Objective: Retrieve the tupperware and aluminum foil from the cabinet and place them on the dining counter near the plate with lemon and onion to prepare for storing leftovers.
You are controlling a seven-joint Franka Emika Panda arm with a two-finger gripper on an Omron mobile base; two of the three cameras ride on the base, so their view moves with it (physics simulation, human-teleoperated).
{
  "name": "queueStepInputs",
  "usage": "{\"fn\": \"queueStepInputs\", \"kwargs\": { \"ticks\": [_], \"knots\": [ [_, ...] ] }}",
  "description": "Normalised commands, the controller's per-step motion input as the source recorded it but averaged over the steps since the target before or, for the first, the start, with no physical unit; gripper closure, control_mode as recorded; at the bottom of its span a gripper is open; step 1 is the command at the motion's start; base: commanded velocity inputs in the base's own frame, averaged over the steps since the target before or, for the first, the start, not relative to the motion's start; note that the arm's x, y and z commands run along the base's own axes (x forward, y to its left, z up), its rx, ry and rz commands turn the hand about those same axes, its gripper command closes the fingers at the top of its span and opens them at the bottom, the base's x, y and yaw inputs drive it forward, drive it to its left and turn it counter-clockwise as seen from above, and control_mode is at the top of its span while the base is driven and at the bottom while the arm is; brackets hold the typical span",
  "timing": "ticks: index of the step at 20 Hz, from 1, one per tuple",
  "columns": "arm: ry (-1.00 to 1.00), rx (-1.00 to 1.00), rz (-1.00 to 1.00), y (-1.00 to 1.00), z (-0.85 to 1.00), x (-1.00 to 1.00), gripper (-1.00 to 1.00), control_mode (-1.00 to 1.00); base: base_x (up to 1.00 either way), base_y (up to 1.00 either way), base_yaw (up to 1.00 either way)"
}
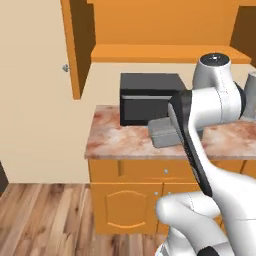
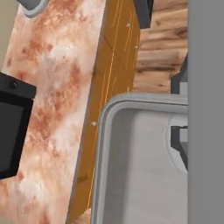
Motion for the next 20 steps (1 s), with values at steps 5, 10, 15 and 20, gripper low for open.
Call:
{"fn": "queueStepInputs", "kwargs": {
  "ticks": [5,10,15,20],
  "knots": [
    [0.00,0.00,0.00,0.00,0.00,0.00,1.00,1.00,-0.87,-0.04,0.91],
    [0.00,0.00,0.00,0.00,0.00,0.00,1.00,1.00,-0.31,0.12,1.00],
    [0.00,0.00,0.00,0.00,0.00,0.00,1.00,1.00,-0.09,0.15,1.00],
    [0.00,0.00,0.00,0.00,0.00,0.00,1.00,1.00,0.00,0.01,1.00]
  ]
}}
